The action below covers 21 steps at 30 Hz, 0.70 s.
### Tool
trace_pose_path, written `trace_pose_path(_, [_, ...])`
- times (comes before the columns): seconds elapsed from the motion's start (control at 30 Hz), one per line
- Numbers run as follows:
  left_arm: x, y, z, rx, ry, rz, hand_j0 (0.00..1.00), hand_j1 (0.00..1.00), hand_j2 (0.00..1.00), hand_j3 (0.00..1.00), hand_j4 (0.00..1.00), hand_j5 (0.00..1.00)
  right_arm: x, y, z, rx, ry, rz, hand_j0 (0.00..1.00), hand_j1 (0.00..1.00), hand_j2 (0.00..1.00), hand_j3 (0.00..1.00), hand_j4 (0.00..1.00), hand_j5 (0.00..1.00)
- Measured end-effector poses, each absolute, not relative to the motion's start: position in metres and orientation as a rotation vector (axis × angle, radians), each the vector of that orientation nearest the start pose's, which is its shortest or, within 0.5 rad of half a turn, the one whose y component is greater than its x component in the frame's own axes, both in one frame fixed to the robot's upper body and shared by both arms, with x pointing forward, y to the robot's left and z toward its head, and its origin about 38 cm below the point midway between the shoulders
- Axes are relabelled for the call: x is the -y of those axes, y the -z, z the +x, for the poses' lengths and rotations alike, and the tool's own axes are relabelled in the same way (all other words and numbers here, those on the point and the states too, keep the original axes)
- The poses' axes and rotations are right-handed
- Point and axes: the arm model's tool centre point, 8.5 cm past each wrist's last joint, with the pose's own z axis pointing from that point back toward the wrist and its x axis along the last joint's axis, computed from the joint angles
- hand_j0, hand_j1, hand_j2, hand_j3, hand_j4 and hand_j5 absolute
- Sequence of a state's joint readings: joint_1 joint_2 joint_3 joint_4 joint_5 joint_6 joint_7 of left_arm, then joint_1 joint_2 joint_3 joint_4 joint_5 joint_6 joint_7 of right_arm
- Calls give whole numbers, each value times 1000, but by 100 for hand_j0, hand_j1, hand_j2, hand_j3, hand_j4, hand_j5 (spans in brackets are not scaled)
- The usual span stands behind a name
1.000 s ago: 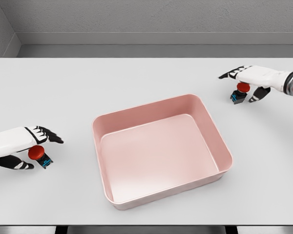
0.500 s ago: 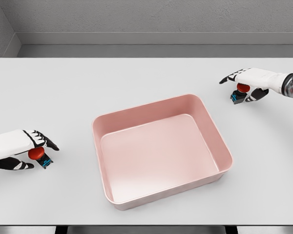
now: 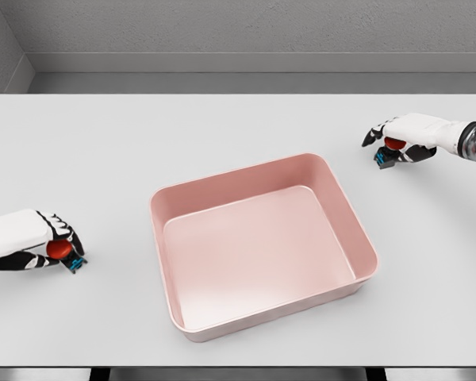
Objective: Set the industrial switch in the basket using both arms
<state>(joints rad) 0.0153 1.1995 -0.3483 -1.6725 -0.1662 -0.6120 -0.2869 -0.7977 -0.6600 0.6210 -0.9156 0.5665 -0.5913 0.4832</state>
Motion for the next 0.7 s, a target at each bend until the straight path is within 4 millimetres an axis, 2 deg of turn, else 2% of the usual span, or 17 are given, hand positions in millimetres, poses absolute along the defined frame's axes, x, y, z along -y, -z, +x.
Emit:
trace_pose_path(0.07, [-397, -174, 307, 1341, 1862, 210, 46, 46, 46, 46, 46, 46, 368, -171, 504, 1136, -1872, -530, 63, 63, 63, 63, 63, 63])
trace_pose_path(0.2, [-397, -175, 307, 1342, 1863, 214, 46, 46, 46, 46, 46, 46, 369, -172, 504, 1139, -1867, -532, 56, 56, 56, 56, 56, 56])
trace_pose_path(0.7, [-397, -199, 316, 1414, 1817, 232, 46, 46, 46, 46, 46, 46, 371, -179, 505, 1142, -1882, -548, 52, 52, 52, 52, 52, 52])
